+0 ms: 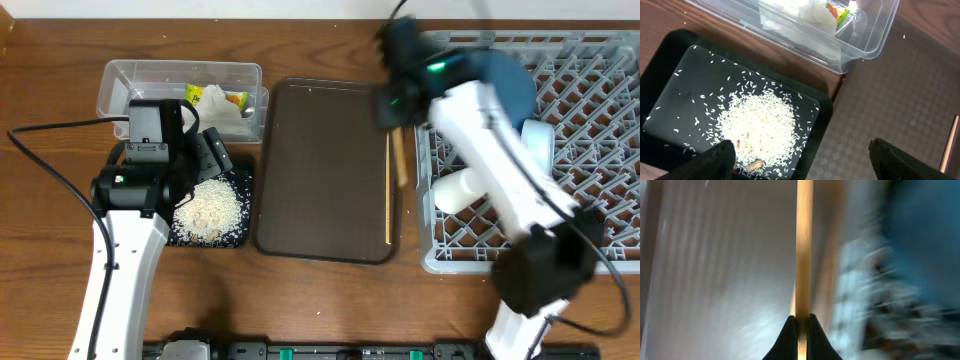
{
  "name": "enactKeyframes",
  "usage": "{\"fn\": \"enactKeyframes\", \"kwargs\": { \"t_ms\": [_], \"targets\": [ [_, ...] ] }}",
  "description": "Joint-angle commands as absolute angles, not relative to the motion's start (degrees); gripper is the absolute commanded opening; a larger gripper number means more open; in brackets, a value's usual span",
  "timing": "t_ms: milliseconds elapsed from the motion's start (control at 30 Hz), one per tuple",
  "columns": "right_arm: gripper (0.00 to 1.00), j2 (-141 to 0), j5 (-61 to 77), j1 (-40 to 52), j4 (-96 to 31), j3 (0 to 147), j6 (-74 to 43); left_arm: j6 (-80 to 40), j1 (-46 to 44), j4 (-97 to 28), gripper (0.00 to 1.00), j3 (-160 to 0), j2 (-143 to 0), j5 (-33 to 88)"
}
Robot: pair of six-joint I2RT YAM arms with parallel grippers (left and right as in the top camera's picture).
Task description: Sort waste into correct bins and load items into the dishwasher rack
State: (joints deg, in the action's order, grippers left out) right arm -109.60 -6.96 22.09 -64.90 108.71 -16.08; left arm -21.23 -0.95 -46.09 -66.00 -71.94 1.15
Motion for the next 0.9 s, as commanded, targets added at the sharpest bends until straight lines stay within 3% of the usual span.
{"fn": "enactKeyframes", "kwargs": {
  "t_ms": [0, 267, 733, 867],
  "targets": [
    [0.01, -107.90, -14.41, 16.97, -63.99, 109.84, -7.25, -21.54, -0.71, -46.06, 0.88, -66.61, -72.23, 0.86],
    [0.01, -112.27, -9.52, 9.28, -59.81, 109.65, -4.54, -21.54, -0.71, -46.09, 0.88, -66.61, -72.23, 0.86],
    [0.02, -115.46, -7.94, 9.82, -55.86, 109.65, -5.65, -21.54, -0.71, -46.09, 0.88, -66.61, -72.23, 0.86],
    [0.06, -115.46, -6.11, 9.82, -54.37, 109.65, -5.72, -21.54, -0.71, -46.06, 0.88, -66.61, -72.23, 0.86]
  ]
}}
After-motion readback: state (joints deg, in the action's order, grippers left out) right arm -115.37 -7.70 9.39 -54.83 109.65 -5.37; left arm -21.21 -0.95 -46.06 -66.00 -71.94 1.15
